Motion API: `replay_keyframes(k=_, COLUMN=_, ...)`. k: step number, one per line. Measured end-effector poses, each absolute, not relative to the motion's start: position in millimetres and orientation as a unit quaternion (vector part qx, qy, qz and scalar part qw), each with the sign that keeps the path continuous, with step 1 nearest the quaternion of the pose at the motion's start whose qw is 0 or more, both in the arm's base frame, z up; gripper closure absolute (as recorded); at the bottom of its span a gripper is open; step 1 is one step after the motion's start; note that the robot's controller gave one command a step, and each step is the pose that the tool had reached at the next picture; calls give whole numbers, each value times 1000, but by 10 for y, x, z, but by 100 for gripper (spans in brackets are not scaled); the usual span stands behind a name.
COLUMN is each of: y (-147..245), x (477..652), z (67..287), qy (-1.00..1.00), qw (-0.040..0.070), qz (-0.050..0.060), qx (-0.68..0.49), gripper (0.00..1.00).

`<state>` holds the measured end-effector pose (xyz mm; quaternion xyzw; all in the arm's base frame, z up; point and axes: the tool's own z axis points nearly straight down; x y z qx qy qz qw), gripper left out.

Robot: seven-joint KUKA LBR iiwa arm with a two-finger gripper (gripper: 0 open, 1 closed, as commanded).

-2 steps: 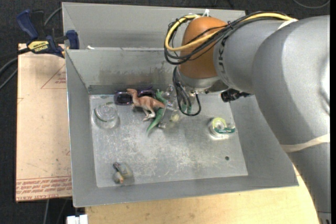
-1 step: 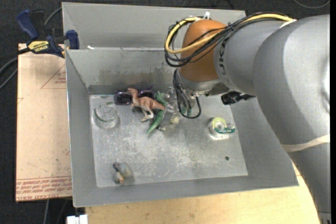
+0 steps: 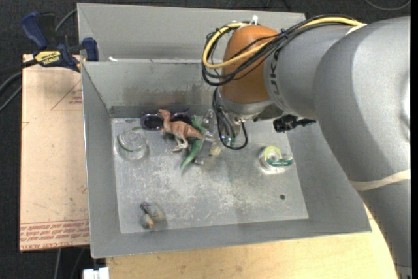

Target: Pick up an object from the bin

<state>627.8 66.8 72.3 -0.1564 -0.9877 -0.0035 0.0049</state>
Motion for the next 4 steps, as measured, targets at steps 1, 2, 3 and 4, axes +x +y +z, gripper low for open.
replay_keyframes(k=1, y=657, x=6241, z=707, qy=-990, qw=5, qz=-4, qx=-138, gripper=100)
replay_keyframes(k=2, y=855, x=6247, z=697, qy=-1000, qw=3, qz=-5, qx=-8, gripper=100)
replay_keyframes(k=3, y=1159, x=6241, z=696, qy=-1000, qw=3, qz=-5, qx=-13, gripper=100)
replay_keyframes(k=4, y=1235, x=6086, z=728, qy=-971, qw=2, qz=-6, qx=240, gripper=100)
